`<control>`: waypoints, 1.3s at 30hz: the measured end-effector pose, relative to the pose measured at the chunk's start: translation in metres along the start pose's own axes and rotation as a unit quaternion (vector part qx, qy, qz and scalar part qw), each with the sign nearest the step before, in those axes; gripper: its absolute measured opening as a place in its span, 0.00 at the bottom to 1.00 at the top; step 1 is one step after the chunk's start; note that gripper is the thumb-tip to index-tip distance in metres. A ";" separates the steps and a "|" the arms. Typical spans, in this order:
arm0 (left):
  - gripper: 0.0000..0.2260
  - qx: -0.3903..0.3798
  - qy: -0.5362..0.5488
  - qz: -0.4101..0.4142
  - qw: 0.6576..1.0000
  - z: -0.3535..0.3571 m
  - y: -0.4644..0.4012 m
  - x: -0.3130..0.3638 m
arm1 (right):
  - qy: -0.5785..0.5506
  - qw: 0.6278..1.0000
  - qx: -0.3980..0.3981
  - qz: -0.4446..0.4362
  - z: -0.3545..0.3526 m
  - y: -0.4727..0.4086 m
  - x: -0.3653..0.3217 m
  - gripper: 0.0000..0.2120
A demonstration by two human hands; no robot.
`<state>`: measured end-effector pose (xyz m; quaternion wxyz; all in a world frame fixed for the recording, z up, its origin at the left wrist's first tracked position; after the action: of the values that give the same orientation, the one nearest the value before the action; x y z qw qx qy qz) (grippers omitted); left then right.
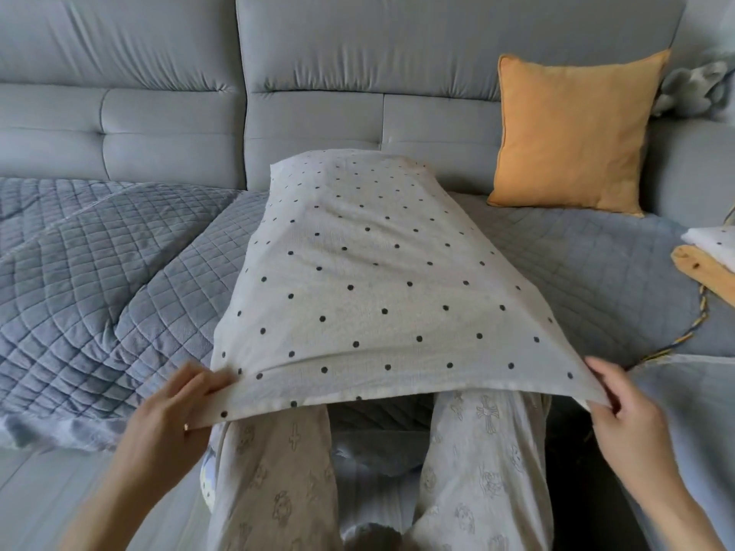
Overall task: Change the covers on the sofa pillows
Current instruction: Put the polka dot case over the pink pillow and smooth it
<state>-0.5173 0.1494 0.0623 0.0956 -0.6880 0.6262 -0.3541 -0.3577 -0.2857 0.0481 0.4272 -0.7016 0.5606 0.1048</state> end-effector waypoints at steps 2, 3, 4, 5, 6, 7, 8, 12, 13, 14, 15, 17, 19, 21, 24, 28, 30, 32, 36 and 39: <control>0.27 -0.056 0.012 -0.013 0.998 0.007 -0.003 -0.010 | -0.024 1.000 -0.018 0.009 -0.002 -0.003 0.000 0.19; 0.27 -0.096 0.026 -0.025 0.995 0.011 -0.004 -0.017 | -0.043 0.998 -0.035 0.016 -0.003 -0.004 0.000 0.19; 0.22 -0.149 0.062 -0.053 0.986 0.013 -0.004 -0.023 | -0.071 0.995 -0.059 0.027 -0.003 -0.005 -0.001 0.19; 0.18 -0.219 0.107 -0.083 0.966 0.017 -0.001 -0.026 | -0.124 0.988 -0.079 0.052 -0.001 -0.005 0.003 0.18; 0.22 -0.273 0.146 -0.106 0.945 0.019 0.001 -0.027 | -0.220 0.964 -0.116 0.088 0.002 -0.005 0.004 0.16; 0.26 -0.302 0.201 -0.132 0.922 0.021 0.004 -0.030 | -0.336 0.923 -0.159 0.100 0.005 -0.003 -0.002 0.15; 0.29 -0.293 0.263 -0.178 0.902 0.020 0.001 -0.034 | -0.384 0.910 -0.137 0.072 0.001 -0.006 -0.005 0.18; 0.11 -0.095 0.394 -0.329 0.853 0.013 -0.019 -0.042 | -0.512 0.825 -0.136 0.194 0.019 -0.017 0.009 0.24; 0.09 -0.088 0.374 -0.352 0.854 0.018 -0.021 -0.036 | -0.489 0.831 -0.120 0.237 0.026 -0.019 0.007 0.24; 0.08 -0.087 0.367 -0.374 0.847 0.024 -0.023 -0.032 | -0.467 0.839 -0.134 0.246 0.033 -0.022 -0.001 0.24; 0.08 -0.078 0.373 -0.396 0.836 0.028 -0.024 -0.030 | -0.459 0.840 -0.141 0.253 0.038 -0.026 -0.009 0.25; 0.10 -0.047 0.401 -0.436 0.804 0.026 -0.026 -0.025 | -0.464 0.842 -0.109 0.252 0.034 -0.036 -0.018 0.19; 0.08 -0.009 0.423 -0.448 0.787 0.014 -0.031 -0.022 | -0.450 0.859 -0.049 0.240 0.020 -0.044 -0.019 0.11; 0.07 0.039 0.408 -0.438 0.800 -0.003 -0.039 -0.021 | -0.434 0.877 -0.010 0.209 0.005 -0.047 -0.027 0.12; 0.06 0.099 0.322 -0.415 0.845 -0.024 -0.045 -0.024 | -0.421 0.887 0.047 0.181 -0.008 -0.046 -0.027 0.11; 0.11 -0.025 0.145 -0.422 0.894 -0.005 -0.036 -0.046 | -0.353 0.903 -0.047 0.240 0.010 -0.024 0.000 0.12; 0.12 -0.113 0.080 -0.421 0.896 0.008 -0.031 -0.057 | -0.295 0.904 -0.157 0.267 0.022 -0.012 0.011 0.17; 0.10 -0.109 0.034 -0.400 0.909 0.002 -0.044 -0.060 | -0.219 0.931 -0.159 0.243 0.015 -0.022 0.009 0.14; 0.07 -0.007 0.003 -0.263 0.965 -0.016 -0.120 -0.018 | -0.133 0.981 -0.088 0.114 -0.001 -0.080 -0.046 0.13; 0.16 -0.020 0.017 -0.192 0.981 0.007 -0.180 0.014 | -0.104 0.985 -0.139 -0.013 0.028 -0.130 -0.112 0.20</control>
<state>-0.3706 0.1696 0.1661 0.0014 -0.7911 0.4913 -0.3645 -0.2740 -0.1871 0.1636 0.3828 -0.7469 0.4837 0.2482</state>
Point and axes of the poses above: each hand's wrist, its own y-axis away from the middle knuckle, its own z-axis out of the palm, x = y × z, the point moved 8 cm from there along -y, towards the middle knuckle, and after that the axes turned 6 degrees about -z, right-handed, at the moved point
